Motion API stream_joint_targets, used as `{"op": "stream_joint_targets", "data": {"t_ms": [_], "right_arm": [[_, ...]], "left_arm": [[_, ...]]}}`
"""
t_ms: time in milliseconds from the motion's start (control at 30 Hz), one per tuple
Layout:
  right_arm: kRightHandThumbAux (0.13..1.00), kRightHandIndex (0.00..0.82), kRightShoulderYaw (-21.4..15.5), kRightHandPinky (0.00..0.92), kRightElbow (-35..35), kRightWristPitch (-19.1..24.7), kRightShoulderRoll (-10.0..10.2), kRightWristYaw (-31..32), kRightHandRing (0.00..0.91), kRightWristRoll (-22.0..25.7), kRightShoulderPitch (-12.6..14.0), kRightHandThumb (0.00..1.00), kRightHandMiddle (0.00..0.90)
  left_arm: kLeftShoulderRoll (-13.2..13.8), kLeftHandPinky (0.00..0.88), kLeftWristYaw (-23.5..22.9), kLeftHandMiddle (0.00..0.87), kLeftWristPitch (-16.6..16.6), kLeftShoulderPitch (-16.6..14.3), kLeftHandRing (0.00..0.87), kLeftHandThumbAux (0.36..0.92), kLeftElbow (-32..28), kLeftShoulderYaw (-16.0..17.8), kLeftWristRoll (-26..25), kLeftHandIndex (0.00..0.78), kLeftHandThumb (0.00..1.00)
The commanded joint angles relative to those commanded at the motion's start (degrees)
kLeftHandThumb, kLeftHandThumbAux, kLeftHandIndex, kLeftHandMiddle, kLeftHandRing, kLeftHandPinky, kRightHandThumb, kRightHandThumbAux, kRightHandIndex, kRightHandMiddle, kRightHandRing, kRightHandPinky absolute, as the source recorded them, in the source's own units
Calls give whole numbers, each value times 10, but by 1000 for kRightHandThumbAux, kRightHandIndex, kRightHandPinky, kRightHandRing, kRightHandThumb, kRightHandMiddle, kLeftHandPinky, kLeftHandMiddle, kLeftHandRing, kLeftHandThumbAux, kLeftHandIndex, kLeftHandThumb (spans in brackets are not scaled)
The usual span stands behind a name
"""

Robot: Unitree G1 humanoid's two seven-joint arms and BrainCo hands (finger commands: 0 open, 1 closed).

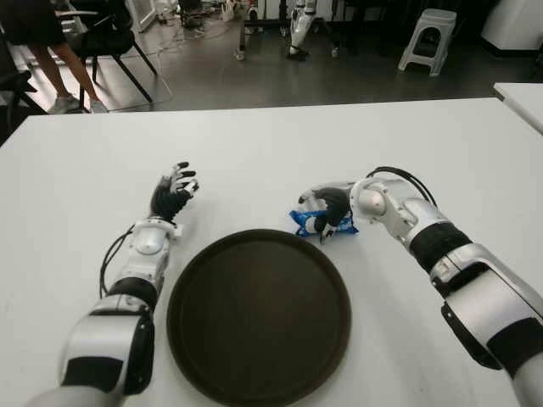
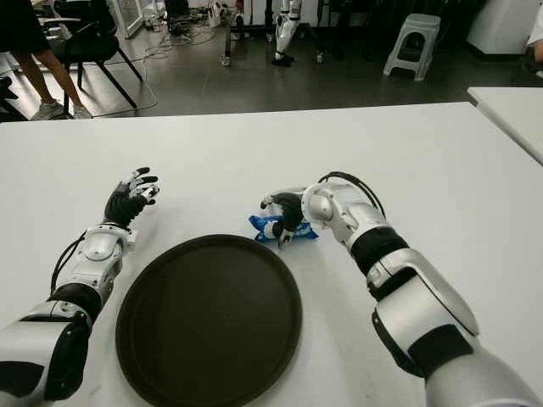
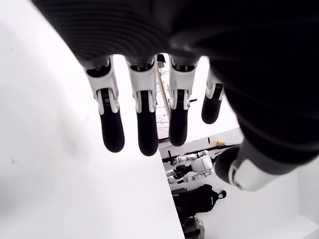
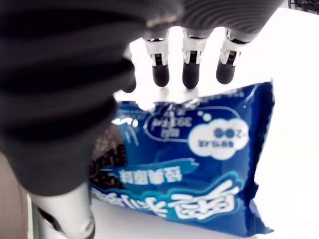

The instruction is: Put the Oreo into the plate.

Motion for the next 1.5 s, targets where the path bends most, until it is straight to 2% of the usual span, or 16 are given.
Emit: {"op": "stream_joint_targets", "data": {"t_ms": [67, 100, 267, 300, 333, 367, 467, 533, 667, 1033, 1500], "right_arm": [[829, 102, -2, 48, -3, -4, -1, -18, 82, -1, 7, 0, 126], [841, 168, -4, 104, -3, -11, -2, -35, 133, -1, 12, 0, 173], [856, 341, -10, 248, -3, -36, -6, -83, 265, -1, 26, 37, 298], [832, 356, -11, 265, -4, -39, -6, -88, 282, 0, 27, 164, 315], [795, 379, -11, 303, -4, -41, -6, -92, 318, 0, 27, 349, 346], [772, 394, -12, 327, -4, -43, -6, -97, 341, 1, 29, 468, 366], [739, 413, -13, 364, -4, -45, -7, -106, 386, 0, 33, 612, 401], [730, 418, -13, 377, -4, -45, -7, -109, 404, 0, 34, 647, 415], [721, 423, -13, 392, -6, -44, -9, -112, 426, 0, 36, 676, 434], [718, 423, -12, 389, -28, -34, -20, -93, 480, -2, 41, 680, 470], [721, 414, -20, 341, -80, -14, -37, -60, 441, 5, 54, 674, 430]], "left_arm": [[1, 290, -2, 226, 0, 1, 248, 616, -1, 0, 0, 150, 75], [1, 292, -3, 225, 0, 1, 247, 614, -2, 0, -1, 148, 77], [1, 293, -7, 225, -2, 4, 247, 607, -6, 1, -2, 146, 80], [1, 292, -7, 225, -3, 5, 247, 607, -7, 1, -2, 146, 79], [1, 291, -7, 226, -3, 5, 247, 607, -8, 1, -2, 145, 78], [2, 291, -6, 226, -4, 7, 247, 607, -9, 0, -1, 145, 77], [3, 301, -4, 228, -8, 9, 251, 607, -11, -1, 1, 148, 73], [3, 302, -2, 229, -10, 10, 253, 609, -12, -2, 3, 151, 71], [3, 302, 0, 230, -14, 11, 254, 613, -13, -3, 3, 152, 72], [0, 284, 0, 227, -15, 12, 245, 612, -17, 0, -1, 147, 69], [-2, 290, -9, 233, -12, 12, 248, 596, -20, 5, -9, 153, 78]]}}
